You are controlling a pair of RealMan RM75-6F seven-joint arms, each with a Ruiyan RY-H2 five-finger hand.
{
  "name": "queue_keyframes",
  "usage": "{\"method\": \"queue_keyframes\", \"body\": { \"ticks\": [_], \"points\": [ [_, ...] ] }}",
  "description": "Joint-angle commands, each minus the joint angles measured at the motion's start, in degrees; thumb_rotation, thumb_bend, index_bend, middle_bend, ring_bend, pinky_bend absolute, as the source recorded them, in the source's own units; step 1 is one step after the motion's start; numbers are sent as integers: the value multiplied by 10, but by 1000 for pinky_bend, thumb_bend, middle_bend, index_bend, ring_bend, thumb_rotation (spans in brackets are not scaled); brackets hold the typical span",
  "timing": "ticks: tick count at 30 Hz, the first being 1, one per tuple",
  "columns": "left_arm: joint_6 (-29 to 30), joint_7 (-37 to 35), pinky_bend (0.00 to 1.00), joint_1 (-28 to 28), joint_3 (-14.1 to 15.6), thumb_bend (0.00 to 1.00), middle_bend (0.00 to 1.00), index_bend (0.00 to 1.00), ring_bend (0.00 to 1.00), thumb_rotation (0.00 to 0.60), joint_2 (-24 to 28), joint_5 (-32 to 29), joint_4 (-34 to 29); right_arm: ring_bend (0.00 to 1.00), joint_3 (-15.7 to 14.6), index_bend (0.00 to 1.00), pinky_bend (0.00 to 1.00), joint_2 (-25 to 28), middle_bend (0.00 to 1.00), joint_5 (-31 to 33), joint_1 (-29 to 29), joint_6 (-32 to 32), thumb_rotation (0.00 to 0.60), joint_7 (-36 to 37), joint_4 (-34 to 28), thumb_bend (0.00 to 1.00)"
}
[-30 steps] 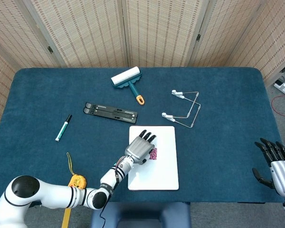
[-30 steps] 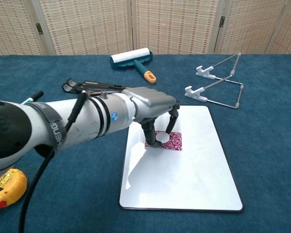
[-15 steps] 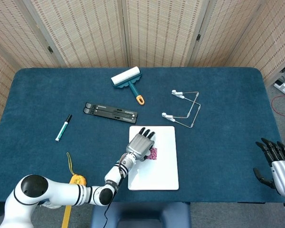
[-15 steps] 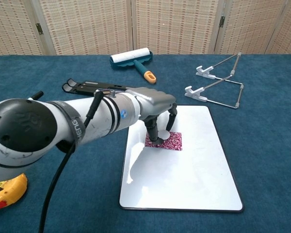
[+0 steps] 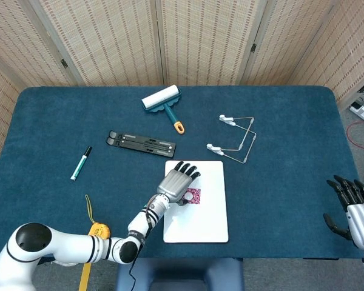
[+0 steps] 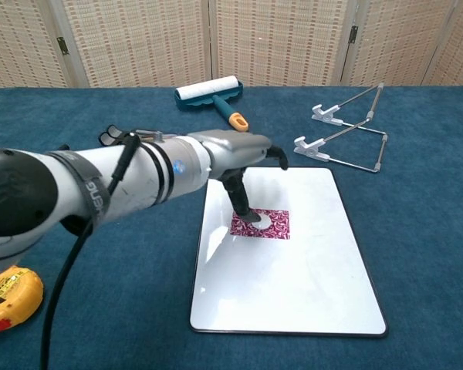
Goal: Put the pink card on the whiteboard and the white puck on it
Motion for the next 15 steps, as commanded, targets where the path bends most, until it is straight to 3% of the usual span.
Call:
{"method": "queue_keyframes", "body": {
  "ticks": [1,7,15],
  "points": [
    [31,-38,0,32,-8,290,117,195,60,600,37,25,-33,91,0,122,0,1,103,-1,1,-1,600,-1,0,367],
    [75,-91,0,95,14,294,117,222,64,600,107,85,-67,89,0,122,0,2,103,-8,4,0,600,-2,-1,367],
    [163,-181,0,205,71,310,117,238,68,600,188,197,-83,90,0,122,0,4,103,-14,6,1,600,-2,-2,367]
  ]
}}
